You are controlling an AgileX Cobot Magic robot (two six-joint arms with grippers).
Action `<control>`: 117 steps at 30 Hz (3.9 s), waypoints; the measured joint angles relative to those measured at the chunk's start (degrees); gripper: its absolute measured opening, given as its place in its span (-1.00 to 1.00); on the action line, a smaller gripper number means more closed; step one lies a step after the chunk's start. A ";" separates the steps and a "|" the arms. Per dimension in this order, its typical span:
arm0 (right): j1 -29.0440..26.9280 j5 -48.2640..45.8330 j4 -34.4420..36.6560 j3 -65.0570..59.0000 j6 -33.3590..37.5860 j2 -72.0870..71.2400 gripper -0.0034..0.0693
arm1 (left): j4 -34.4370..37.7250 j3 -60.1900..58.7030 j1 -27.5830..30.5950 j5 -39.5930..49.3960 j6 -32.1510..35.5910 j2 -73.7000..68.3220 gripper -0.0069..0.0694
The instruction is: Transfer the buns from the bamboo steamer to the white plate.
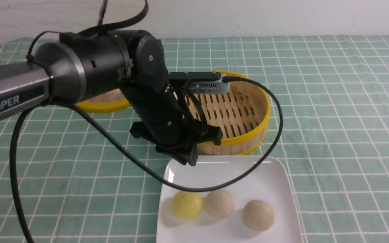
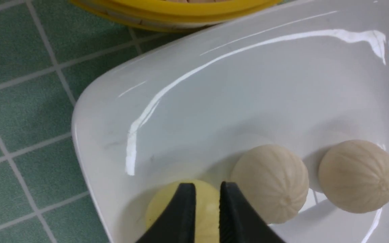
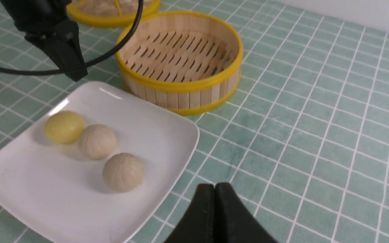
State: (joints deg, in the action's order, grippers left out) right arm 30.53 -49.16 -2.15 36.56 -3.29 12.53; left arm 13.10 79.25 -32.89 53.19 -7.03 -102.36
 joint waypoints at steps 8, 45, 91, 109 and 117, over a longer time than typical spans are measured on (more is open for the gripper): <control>0.00 23.15 -0.83 -14.15 -2.70 -4.33 -0.94 | -0.51 0.00 0.00 0.05 0.00 0.00 -0.62; 0.00 25.80 3.98 -18.36 3.96 -3.78 -0.90 | -0.69 0.11 0.00 0.22 0.00 0.00 -0.57; -29.69 26.54 4.49 -37.17 4.14 -13.10 -0.79 | -13.10 1.94 0.00 -1.61 0.00 11.19 -0.49; -29.69 26.54 4.49 -37.17 4.14 -13.10 -0.73 | -21.90 -18.42 0.00 12.75 -5.34 52.04 -0.74; -29.69 26.54 4.49 -37.17 4.14 -13.10 -0.71 | -13.10 -42.12 0.00 -16.54 -9.76 71.76 -0.81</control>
State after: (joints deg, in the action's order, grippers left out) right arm 0.84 -22.62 2.34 -0.61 0.85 -0.57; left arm 0.00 37.13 -32.89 36.65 -16.79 -30.60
